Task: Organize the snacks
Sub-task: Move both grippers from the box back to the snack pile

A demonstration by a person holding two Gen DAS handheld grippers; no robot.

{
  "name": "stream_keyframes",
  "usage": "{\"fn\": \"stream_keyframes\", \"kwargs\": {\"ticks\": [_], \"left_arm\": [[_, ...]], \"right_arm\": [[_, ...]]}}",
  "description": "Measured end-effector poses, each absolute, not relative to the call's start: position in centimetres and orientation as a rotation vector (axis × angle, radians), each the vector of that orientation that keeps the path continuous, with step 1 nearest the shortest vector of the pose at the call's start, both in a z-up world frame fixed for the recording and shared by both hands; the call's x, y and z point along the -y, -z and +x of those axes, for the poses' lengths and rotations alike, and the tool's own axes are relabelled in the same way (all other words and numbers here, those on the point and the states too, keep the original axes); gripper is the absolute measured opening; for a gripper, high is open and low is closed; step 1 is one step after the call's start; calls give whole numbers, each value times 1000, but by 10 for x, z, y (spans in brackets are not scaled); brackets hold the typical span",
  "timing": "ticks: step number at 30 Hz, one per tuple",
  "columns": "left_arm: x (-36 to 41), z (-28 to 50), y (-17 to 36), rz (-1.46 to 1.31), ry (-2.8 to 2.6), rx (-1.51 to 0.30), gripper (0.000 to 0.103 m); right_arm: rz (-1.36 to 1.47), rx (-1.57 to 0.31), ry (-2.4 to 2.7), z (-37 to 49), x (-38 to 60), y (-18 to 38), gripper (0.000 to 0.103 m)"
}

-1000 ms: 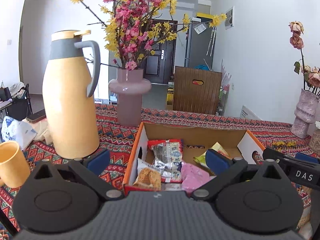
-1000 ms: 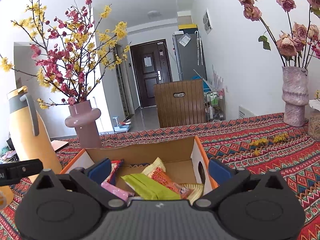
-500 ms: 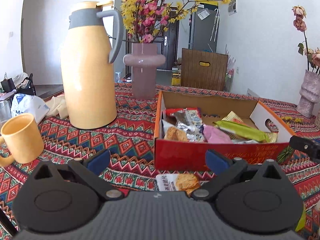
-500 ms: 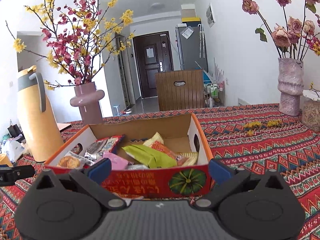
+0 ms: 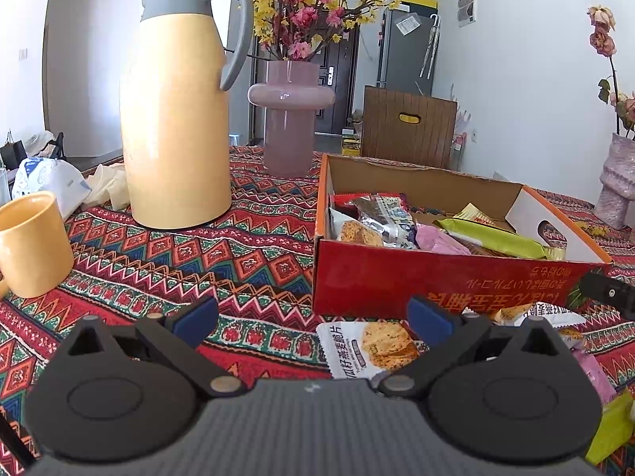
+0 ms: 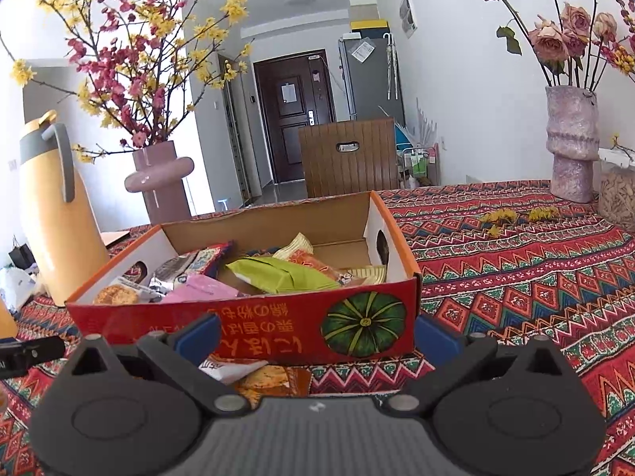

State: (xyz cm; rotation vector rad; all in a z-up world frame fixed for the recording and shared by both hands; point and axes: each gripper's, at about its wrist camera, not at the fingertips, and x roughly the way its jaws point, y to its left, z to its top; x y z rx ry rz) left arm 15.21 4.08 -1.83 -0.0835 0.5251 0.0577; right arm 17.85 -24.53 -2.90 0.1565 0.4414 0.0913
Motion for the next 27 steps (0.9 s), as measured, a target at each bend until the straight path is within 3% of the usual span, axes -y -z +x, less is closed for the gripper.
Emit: {"fn": "stream_keyframes", "kwargs": {"ticks": [9,27], "left_arm": [[-42,151,19,-93,-54,-524,103],[-49,146,17,-139,-33,-506,103]], "right_arm": [[122,-428,-72,169,239,28,103],[72,-701,-9,143,218,40,103]]}}
